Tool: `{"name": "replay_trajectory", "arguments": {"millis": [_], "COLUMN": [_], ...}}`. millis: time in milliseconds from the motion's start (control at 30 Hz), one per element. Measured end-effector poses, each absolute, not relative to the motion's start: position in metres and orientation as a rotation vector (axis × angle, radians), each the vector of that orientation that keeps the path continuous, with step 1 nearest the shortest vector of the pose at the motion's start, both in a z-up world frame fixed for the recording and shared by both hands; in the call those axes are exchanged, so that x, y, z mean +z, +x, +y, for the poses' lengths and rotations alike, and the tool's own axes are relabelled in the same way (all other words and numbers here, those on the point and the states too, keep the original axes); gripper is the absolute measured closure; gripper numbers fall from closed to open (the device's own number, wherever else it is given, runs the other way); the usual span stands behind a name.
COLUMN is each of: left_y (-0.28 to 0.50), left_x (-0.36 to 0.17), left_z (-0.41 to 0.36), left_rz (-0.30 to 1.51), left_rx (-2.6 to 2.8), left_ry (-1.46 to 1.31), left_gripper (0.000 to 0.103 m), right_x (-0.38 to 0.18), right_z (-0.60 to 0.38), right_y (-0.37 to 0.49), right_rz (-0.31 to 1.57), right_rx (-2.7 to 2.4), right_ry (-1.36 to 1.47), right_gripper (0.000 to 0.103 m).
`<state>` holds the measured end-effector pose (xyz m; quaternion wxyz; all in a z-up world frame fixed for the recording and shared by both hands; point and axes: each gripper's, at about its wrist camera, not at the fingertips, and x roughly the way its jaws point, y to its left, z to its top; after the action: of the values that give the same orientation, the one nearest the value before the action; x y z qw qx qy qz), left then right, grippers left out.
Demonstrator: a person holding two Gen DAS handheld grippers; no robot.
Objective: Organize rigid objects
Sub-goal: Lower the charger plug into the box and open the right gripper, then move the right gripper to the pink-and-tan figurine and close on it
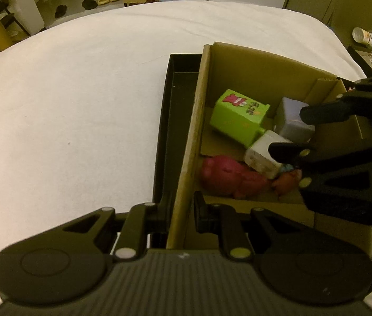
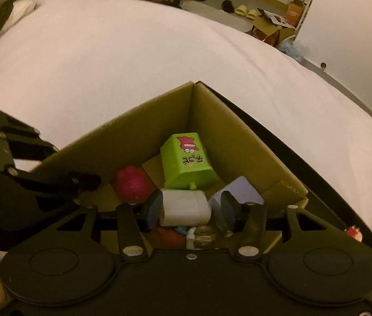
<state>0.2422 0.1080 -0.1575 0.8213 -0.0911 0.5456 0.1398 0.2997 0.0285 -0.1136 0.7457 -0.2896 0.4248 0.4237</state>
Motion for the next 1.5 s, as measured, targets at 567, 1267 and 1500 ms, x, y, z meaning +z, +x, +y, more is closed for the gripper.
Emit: {"name": "replay_trajectory", "arguments": {"millis": [567, 1267, 1500], "left_y": [0.243, 0.245, 0.248], "left_x": [-0.155, -0.158, -0.159], "left_z": [0.108, 0.105, 0.105], "left_rz": [1.164, 1.172, 1.179], "left_rx": [0.301, 0.301, 0.304], "left_ry": [-0.190, -0.175, -0.173], "left_gripper": [0.088, 0.088, 0.088], "right_x": [-0.070, -0.084, -0.109], "right_z": [-0.023, -0.098, -0.134], "right_y": [0.319, 0.355, 0.376], "right_rz": [0.866, 0.810, 0.839], "right_rx": [0.896, 0.757, 0.661], "right_ry": [-0.498, -0.431, -0.403], "right_gripper": [0.052, 0.042, 0.043]}}
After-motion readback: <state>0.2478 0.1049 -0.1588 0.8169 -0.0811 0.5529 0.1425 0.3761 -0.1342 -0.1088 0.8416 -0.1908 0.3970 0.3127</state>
